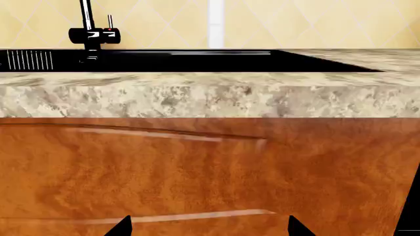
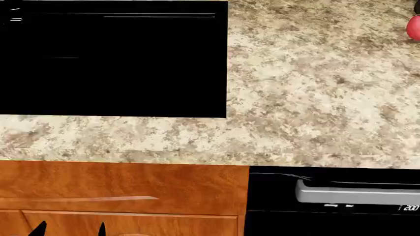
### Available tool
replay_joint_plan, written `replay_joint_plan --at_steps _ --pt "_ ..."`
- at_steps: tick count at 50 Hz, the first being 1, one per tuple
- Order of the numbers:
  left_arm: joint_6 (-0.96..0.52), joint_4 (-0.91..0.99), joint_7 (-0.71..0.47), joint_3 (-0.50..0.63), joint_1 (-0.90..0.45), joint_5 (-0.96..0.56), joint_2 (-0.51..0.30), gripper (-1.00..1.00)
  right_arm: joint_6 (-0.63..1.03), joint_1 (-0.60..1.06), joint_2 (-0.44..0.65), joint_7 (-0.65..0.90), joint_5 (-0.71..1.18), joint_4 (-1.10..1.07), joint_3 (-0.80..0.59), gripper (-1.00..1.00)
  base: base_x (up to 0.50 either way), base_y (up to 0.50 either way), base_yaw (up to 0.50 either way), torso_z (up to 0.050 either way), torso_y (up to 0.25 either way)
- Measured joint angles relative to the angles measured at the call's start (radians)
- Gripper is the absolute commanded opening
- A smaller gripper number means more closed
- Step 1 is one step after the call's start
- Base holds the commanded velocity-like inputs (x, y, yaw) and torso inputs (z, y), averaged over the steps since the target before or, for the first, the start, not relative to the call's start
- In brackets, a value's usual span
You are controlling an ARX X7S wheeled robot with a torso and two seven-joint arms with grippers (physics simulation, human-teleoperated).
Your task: Place the avocado, onion, tomato and bell pepper on the cutting board.
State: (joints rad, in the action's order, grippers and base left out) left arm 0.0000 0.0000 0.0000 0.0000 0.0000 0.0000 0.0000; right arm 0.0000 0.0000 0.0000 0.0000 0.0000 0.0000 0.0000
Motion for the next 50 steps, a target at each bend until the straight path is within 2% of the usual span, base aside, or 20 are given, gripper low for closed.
replay_joint_plan --at_steps 14,15,16,25,50 --pt "0.017 -0.005 -0.031 0.032 0.0 -0.031 -0.029 1.0 -0.002 0.003 0.029 0.03 0.033 0.003 -0.033 1.0 0.0 0.0 0.0 0.0 0.0" --pt "0.066 -0.098 -0.056 0.056 -0.03 -0.032 -0.029 1.0 -0.073 0.029 0.03 0.069 0.028 0.1 -0.058 1.0 0.0 0.0 0.0 0.0 0.0" --pt "0.062 -0.109 -0.053 0.055 -0.025 -0.034 -0.028 1.0 -0.065 0.024 0.028 0.065 0.03 0.108 -0.057 1.0 0.0 0.0 0.0 0.0 0.0" --pt "0.053 -0.044 -0.051 0.061 0.001 -0.054 -0.043 1.0 -0.017 0.003 0.042 0.061 0.049 0.041 -0.059 1.0 0.0 0.0 0.0 0.0 0.0" --pt "0.021 0.012 -0.094 0.115 0.011 -0.084 -0.087 1.0 -0.006 -0.015 0.088 0.093 0.097 -0.001 -0.102 1.0 0.0 0.0 0.0 0.049 0.0"
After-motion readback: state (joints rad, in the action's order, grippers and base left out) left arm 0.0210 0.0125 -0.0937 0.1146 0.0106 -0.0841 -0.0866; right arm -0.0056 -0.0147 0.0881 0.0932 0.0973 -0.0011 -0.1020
